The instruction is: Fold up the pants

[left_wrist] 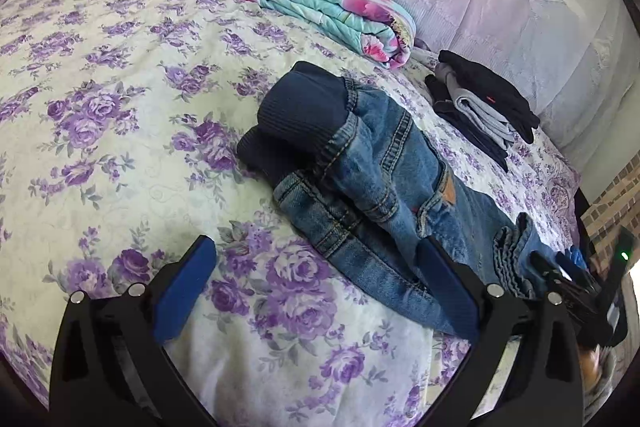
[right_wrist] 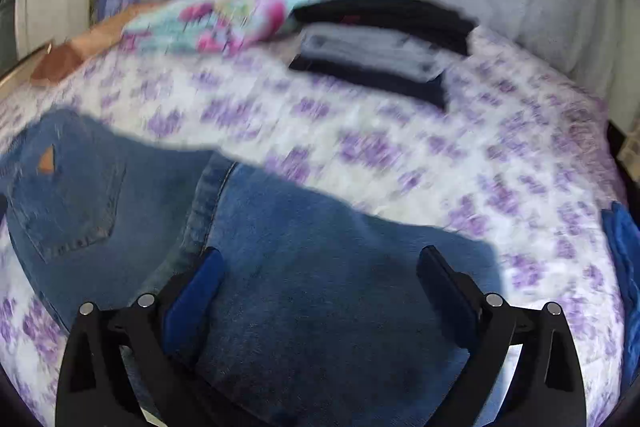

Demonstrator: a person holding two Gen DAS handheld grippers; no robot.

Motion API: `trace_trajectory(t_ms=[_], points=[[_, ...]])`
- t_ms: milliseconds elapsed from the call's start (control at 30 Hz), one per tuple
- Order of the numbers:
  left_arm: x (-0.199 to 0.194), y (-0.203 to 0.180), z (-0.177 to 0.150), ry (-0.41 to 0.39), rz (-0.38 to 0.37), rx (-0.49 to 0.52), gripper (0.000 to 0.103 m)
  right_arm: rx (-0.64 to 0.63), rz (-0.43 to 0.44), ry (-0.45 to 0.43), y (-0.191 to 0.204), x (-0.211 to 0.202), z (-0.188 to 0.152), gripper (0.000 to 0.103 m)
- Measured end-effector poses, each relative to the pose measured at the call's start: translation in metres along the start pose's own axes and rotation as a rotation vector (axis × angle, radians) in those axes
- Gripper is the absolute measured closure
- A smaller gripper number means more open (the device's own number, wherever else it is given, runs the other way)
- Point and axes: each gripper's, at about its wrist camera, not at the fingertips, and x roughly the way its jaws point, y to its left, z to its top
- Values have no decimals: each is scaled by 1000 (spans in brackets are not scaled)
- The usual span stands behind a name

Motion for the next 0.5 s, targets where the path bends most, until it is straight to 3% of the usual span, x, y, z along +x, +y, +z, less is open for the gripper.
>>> trace_trajectory(t_ms=[67, 167, 300, 500], points=[[1, 3, 6, 10, -8, -32, 4, -22, 38, -39, 2, -11, -9, 4], [10, 7, 21, 41, 2, -91, 4, -117, 58, 148, 17, 21, -25, 4], [28, 10, 43, 81, 1, -125, 4, -77, 96, 147, 11, 21, -24, 3], [40, 25, 63, 121, -123, -227, 5, -60, 119, 158, 8, 22, -25, 3]])
